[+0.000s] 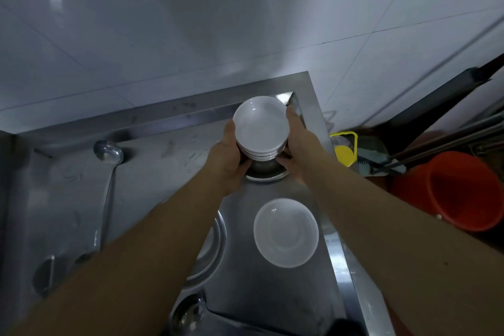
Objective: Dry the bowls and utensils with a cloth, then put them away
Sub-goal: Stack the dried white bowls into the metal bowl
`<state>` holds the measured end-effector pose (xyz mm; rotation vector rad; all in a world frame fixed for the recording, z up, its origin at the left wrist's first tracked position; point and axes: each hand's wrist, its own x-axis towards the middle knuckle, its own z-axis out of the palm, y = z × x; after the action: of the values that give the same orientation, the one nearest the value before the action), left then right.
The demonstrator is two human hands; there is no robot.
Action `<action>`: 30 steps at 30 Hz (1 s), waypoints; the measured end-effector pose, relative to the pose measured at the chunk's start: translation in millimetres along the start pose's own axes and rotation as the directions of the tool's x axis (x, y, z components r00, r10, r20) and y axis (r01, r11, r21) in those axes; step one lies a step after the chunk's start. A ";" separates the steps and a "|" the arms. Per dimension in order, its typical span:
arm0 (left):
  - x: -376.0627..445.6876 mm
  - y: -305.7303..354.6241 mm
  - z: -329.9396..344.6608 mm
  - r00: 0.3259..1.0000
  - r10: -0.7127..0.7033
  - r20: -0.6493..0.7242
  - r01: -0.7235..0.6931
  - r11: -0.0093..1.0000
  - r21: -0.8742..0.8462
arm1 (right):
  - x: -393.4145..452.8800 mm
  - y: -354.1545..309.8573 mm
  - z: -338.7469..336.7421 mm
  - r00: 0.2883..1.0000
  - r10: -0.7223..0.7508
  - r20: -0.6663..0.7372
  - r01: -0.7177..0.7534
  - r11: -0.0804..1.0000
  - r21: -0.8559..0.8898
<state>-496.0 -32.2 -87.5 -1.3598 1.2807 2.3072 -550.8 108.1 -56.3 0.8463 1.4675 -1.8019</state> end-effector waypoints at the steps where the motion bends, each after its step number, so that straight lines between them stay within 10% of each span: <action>1: 0.8 0.6 0.5 1.000 0.002 -0.005 -0.002 1.000 -0.001 | 1.9 -0.2 0.5 1.000 0.001 -0.004 -0.001 1.000 -0.009; 13: -42.2 -3.7 -18.8 0.991 0.123 -0.055 -0.112 0.979 0.172 | -18.4 12.8 -42.1 0.990 -0.139 -0.033 0.131 0.976 -0.176; 19: -99.4 -70.8 -51.9 0.998 -0.049 -0.049 0.058 0.976 0.210 | -47.5 77.5 -109.5 0.999 -0.051 -0.017 0.043 0.955 -0.294; 30: -142.8 -152.7 -42.7 0.985 -0.150 -0.086 0.139 0.983 -0.123 | -90.5 137.5 -122.6 0.997 0.074 -0.003 -0.075 0.995 -0.065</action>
<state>-307.4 66.9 -74.7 -1.5623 1.0470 2.2744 -377.3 215.3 -79.6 0.8582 1.4678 -1.6903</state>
